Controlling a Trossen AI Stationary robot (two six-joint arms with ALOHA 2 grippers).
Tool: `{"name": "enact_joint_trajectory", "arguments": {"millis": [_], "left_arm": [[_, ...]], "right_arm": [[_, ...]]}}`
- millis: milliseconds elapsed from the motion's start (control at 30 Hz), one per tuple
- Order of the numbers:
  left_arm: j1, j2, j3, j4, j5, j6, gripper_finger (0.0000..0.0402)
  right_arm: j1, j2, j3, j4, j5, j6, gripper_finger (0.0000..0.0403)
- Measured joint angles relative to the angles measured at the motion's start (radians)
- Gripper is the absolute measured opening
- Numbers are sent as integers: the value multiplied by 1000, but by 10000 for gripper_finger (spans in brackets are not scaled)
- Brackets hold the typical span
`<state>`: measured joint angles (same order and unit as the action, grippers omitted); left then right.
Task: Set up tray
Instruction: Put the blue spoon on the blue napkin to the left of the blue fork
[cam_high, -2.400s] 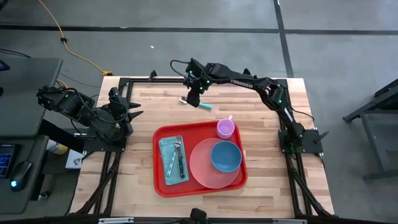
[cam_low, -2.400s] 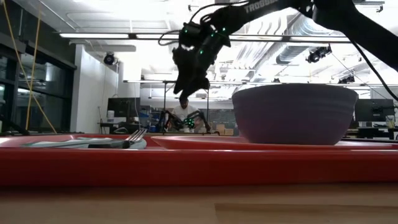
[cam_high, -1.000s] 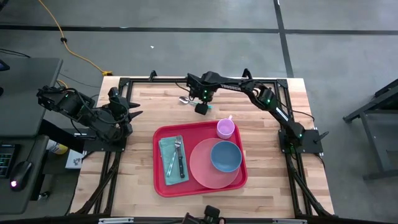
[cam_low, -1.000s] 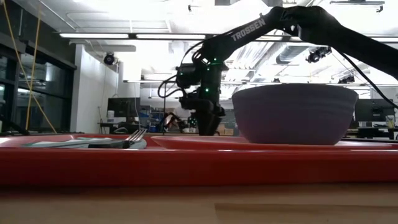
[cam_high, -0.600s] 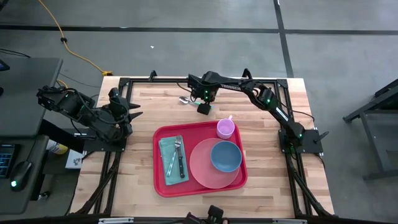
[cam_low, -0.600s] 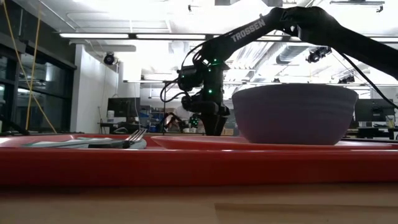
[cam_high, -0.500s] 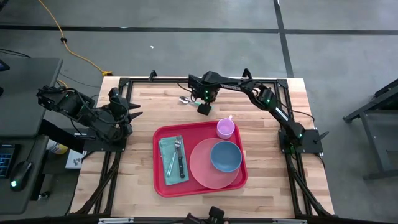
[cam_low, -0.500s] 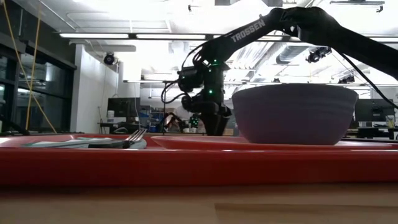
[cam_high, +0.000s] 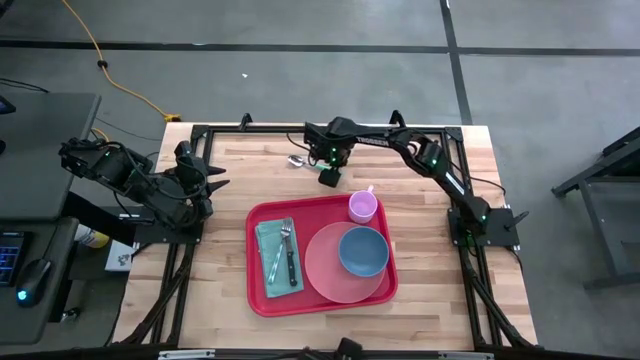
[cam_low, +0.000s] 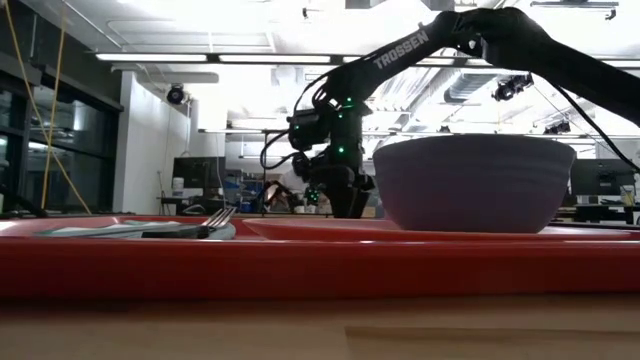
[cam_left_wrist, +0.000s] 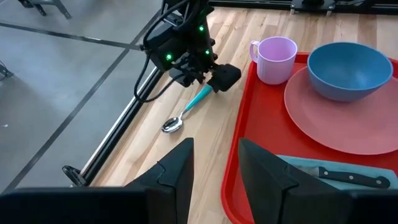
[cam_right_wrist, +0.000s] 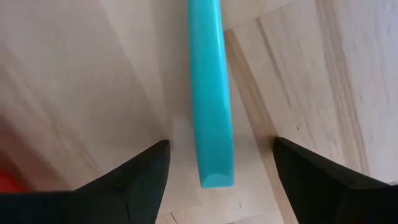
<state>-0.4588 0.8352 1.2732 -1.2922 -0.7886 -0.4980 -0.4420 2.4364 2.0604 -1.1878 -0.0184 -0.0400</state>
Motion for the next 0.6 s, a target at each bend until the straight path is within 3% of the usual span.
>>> {"name": "enact_joint_trajectory", "arguments": {"millis": [233, 600], "left_arm": [[0, 0, 0, 1, 4, 0, 156], [0, 0, 0, 0, 4, 0, 156]], "right_arm": [[15, -2, -56, 38, -8, 12, 219], [37, 1, -59, 33, -25, 48, 60]]}}
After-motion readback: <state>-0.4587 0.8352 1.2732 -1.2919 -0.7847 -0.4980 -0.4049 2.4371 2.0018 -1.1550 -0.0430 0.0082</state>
